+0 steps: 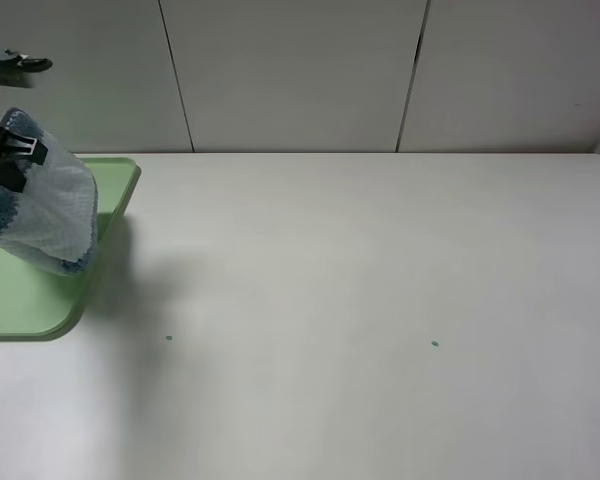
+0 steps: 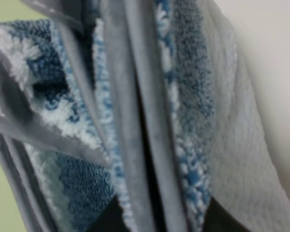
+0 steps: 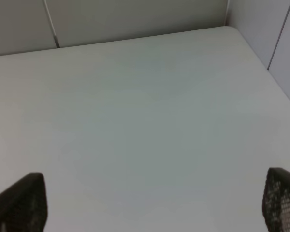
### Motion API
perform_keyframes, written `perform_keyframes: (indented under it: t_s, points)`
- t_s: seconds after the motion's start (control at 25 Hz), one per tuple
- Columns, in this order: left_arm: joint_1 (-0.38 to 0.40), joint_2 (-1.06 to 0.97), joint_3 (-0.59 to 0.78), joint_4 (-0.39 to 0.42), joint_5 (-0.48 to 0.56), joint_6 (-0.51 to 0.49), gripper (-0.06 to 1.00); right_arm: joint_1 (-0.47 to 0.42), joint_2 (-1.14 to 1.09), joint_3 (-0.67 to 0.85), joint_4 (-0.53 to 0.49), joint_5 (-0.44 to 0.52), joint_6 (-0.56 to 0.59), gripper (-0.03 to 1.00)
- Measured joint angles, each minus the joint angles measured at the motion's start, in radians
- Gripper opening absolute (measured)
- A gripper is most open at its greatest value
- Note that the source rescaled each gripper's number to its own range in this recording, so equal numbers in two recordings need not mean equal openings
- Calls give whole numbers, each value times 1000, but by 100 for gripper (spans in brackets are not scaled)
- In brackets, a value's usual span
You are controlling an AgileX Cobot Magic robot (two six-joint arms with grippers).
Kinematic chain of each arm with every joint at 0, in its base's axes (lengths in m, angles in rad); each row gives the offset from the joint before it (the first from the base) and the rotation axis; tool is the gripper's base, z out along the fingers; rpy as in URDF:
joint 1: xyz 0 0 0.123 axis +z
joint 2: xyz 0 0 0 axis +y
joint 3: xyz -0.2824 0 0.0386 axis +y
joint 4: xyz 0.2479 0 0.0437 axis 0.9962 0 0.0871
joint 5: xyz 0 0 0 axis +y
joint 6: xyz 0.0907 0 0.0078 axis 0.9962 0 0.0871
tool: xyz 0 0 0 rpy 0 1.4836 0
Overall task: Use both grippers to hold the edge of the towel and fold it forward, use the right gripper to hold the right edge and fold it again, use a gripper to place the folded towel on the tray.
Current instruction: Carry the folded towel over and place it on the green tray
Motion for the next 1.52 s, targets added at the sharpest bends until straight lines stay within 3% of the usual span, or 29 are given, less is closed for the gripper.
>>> perform_keyframes:
  t_s: [0.44,0.88,1.0,1.12,1.24,1.36,1.52]
  points:
    - [152,0,127,0,-187,19,12,0,0,0,0,0,0,100]
    - [191,-1,280,0,-436,20,13,0,0,0,0,0,0,100]
    - [192,-1,292,0,-452,20,31,0,0,0,0,0,0,100]
    - [192,-1,292,0,-464,20,65,0,0,0,0,0,0,100]
    - [192,-3,292,0,-458,10,89,0,0,0,0,0,0,100]
    - [192,-32,292,0,-421,-12,96,0,0,0,0,0,0,100]
    - [192,-137,292,0,-354,-37,98,0,0,0,0,0,0,100]
